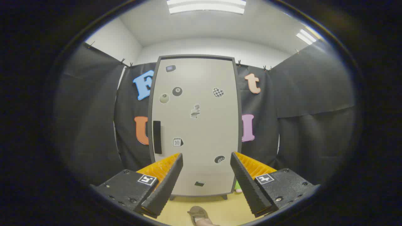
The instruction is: Open the shoe cabinet door, grab the shoes and put them into the shoe cabinet, then close the shoe cabinet door.
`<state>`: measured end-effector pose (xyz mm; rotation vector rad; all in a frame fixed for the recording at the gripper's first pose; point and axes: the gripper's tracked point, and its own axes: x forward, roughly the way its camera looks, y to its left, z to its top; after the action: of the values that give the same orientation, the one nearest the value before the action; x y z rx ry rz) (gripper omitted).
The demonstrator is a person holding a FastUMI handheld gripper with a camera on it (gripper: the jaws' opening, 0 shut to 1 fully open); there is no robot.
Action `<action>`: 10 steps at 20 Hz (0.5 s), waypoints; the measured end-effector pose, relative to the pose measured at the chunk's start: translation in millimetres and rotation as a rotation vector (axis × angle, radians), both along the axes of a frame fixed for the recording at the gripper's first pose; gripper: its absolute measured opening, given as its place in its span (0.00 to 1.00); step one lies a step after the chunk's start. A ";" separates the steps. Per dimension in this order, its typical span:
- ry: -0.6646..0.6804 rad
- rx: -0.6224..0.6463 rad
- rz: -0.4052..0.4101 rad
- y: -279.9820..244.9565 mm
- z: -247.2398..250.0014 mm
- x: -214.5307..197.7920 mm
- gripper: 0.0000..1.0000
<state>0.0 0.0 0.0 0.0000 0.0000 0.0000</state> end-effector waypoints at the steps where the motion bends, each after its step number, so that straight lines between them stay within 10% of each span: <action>1: -0.004 -0.009 0.006 1.9 0.9 0.5 0.99; 10: 0.026 0.016 0.026 16.0 5.8 21.5 0.99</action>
<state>21.5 16.0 5.8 0.0158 0.0265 0.0262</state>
